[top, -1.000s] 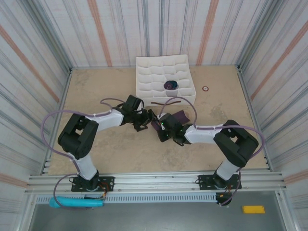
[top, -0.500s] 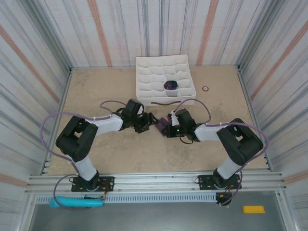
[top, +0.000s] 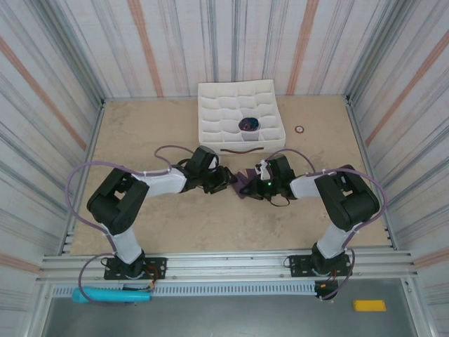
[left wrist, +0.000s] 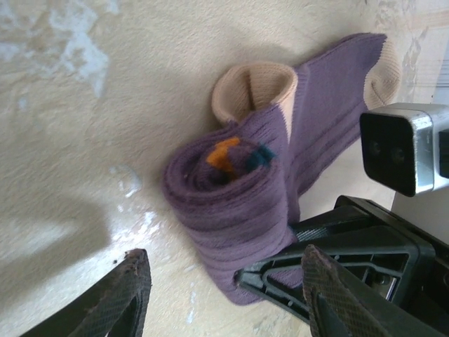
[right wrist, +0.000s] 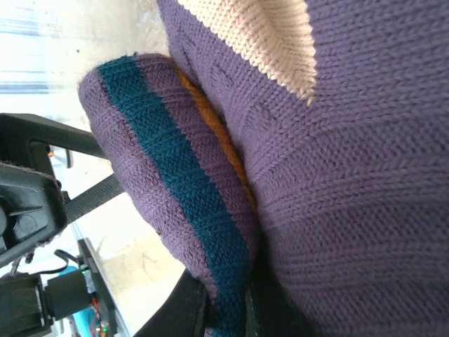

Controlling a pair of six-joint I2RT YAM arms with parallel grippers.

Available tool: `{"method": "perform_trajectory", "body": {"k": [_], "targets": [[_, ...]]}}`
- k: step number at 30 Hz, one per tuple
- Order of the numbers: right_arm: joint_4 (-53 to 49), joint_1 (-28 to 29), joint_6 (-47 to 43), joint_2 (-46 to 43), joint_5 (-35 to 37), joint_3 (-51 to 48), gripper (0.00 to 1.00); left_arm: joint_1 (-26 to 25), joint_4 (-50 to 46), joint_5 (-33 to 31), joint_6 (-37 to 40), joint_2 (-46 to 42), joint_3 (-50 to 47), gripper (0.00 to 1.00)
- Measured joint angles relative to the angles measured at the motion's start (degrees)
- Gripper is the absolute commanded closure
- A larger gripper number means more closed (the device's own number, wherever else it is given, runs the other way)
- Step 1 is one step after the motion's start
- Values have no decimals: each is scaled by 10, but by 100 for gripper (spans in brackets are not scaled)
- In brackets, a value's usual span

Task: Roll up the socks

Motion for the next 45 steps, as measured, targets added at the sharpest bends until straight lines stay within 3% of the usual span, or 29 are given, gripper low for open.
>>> {"method": "perform_trajectory", "body": {"k": [5,23,25,30,35,41,45], "targets": [[-3,-5,23,7,-16,3,100,-8,0,-8,-2,27,25,52],[18,-34,70,38,-80,6,100,-12,-22,-27,-6,57,45,56],[18,-34,70,38,-80,6,100,-12,-42,-28,-9,70,65,69],[5,-35,65,32,-76,9,81,-15,-110,-33,-17,89,119,98],[-66,-21,19,-15,-35,18,45,-15,-165,-36,-15,92,145,100],[-186,37,-67,-118,83,37,36,-3,-226,-33,-8,92,165,100],[-235,119,-131,-183,217,53,35,10,-249,-23,0,92,169,100]]}}
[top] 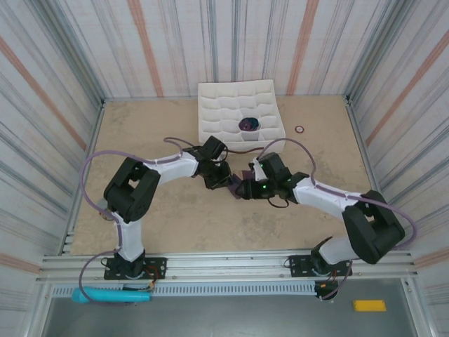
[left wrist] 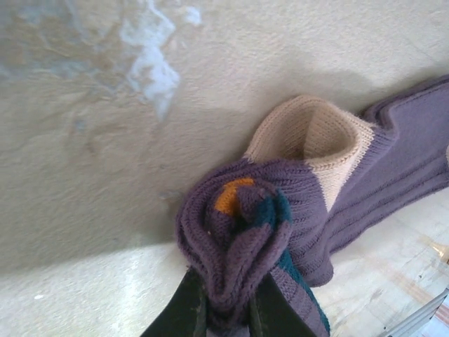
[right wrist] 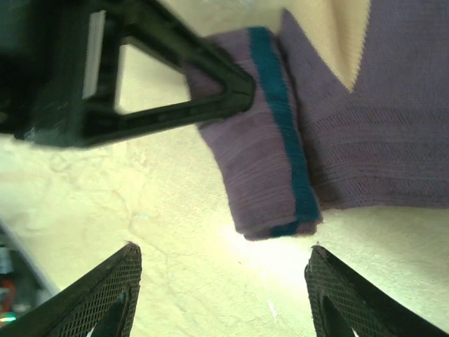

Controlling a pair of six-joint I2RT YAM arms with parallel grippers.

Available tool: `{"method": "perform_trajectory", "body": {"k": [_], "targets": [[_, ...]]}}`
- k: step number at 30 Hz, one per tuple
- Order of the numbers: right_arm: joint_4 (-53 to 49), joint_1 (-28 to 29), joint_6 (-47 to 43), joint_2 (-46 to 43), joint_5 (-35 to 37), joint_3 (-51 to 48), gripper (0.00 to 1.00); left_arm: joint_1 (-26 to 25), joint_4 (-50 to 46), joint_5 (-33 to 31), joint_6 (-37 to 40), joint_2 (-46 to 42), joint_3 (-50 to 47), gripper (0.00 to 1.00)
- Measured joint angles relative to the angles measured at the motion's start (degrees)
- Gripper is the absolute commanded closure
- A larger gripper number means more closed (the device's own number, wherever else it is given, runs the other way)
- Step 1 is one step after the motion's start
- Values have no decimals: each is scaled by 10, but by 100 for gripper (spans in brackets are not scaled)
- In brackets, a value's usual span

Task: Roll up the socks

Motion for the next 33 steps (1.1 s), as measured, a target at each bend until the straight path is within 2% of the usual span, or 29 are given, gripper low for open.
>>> {"method": "perform_trajectory", "body": {"k": [4,8,16,24,28,33], "targets": [[-18,102,-66,-31,156,8,35,10,-20,12,4,0,4,100],[-19,183,-127,-21,293,9,36,19,-37,28,11,0,7,100],[16,279,-210,99,498,34,36,35,-65,57,22,2,11,100],[64,294,-244,179,581,57,39,37,-71,71,30,5,11,100],[75,293,-250,202,595,64,51,37,-73,76,30,5,11,100],[85,273,-224,211,579,58,80,41,-67,84,30,7,11,100]]}}
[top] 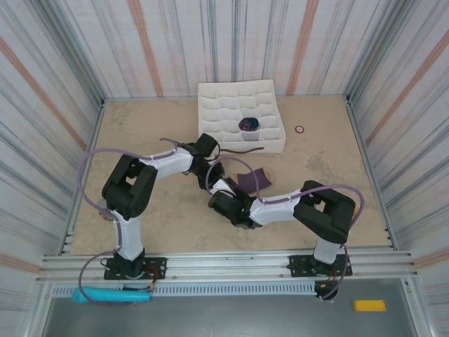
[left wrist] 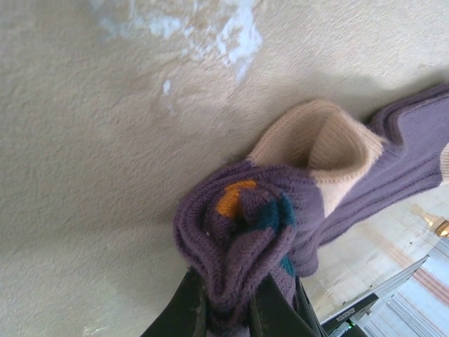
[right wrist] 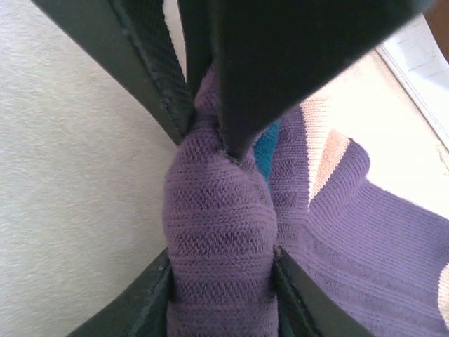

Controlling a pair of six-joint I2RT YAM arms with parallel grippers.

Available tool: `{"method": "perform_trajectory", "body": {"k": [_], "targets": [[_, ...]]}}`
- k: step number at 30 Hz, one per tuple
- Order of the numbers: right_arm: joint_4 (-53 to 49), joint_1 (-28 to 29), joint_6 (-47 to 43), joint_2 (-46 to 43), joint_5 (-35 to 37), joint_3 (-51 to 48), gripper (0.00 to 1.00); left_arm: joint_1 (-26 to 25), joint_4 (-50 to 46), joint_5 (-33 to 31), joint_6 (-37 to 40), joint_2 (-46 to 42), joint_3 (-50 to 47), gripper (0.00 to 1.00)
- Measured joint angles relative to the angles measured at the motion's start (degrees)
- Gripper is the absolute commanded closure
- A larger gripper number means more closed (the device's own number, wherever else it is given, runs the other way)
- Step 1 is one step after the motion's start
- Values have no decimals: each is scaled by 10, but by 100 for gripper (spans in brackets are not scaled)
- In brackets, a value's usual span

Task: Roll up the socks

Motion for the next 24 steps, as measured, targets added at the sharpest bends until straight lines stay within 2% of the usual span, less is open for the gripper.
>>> {"method": "perform_trajectory", "body": {"k": [3,5,6,7,9,10,11,13,17,24], "targets": [[9,-6,9,-1,-6,-3,93,3,12,2,0,0,-3,100],[13,-7,15,-3,-12,-6,99,5,20,7,-2,0,-9,100],[16,-9,17,-7,-20,-9,100,6,23,11,-2,0,-10,96],[19,-12,19,-10,-28,-12,100,6,27,13,-3,0,-12,86],[28,-24,23,-23,-56,-22,100,6,38,15,-5,-2,-19,58],[32,-30,26,-30,-72,-28,100,6,43,15,-5,-5,-23,47],[37,-40,34,-39,-93,-35,100,6,47,11,-6,-10,-30,40],[50,-65,46,-60,-144,-51,100,6,54,6,-13,-23,-45,33],[74,-131,77,-87,-262,-75,100,7,74,-7,-14,-54,-64,27],[126,-228,137,-100,-449,-106,100,7,145,-24,-15,-115,-118,25]]}}
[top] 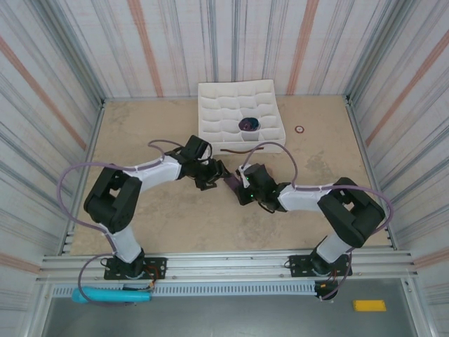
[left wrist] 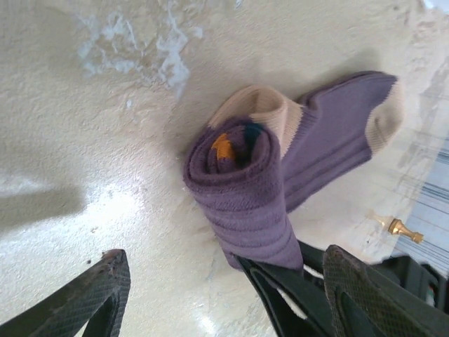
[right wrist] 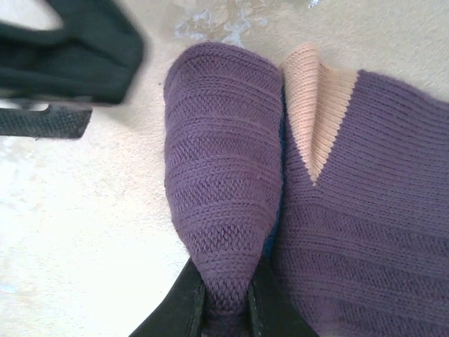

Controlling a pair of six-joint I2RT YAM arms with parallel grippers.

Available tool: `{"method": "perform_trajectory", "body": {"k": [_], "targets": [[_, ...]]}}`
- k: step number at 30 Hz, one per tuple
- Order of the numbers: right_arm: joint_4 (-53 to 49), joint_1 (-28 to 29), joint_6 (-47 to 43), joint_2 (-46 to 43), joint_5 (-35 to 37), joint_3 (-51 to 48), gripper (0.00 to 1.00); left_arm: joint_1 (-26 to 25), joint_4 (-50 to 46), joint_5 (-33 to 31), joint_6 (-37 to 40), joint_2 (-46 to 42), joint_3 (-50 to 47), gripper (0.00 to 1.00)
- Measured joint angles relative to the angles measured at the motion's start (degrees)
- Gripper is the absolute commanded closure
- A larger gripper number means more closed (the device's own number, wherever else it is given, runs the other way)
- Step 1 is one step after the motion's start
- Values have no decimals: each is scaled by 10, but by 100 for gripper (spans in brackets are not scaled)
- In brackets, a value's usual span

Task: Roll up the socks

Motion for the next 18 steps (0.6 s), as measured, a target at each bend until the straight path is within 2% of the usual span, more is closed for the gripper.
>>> {"method": "perform_trajectory", "body": {"k": [6,15,18], "targets": [[65,-85,69,17,-167,-28,100,-5,56,-11,1,-19,-31,29],[113,-158,166,49,-308,-46,100,-39,84,-17,10,-1,-28,44],[132,-179,198,72,-351,-46,100,-49,84,-20,11,22,-19,45]]}}
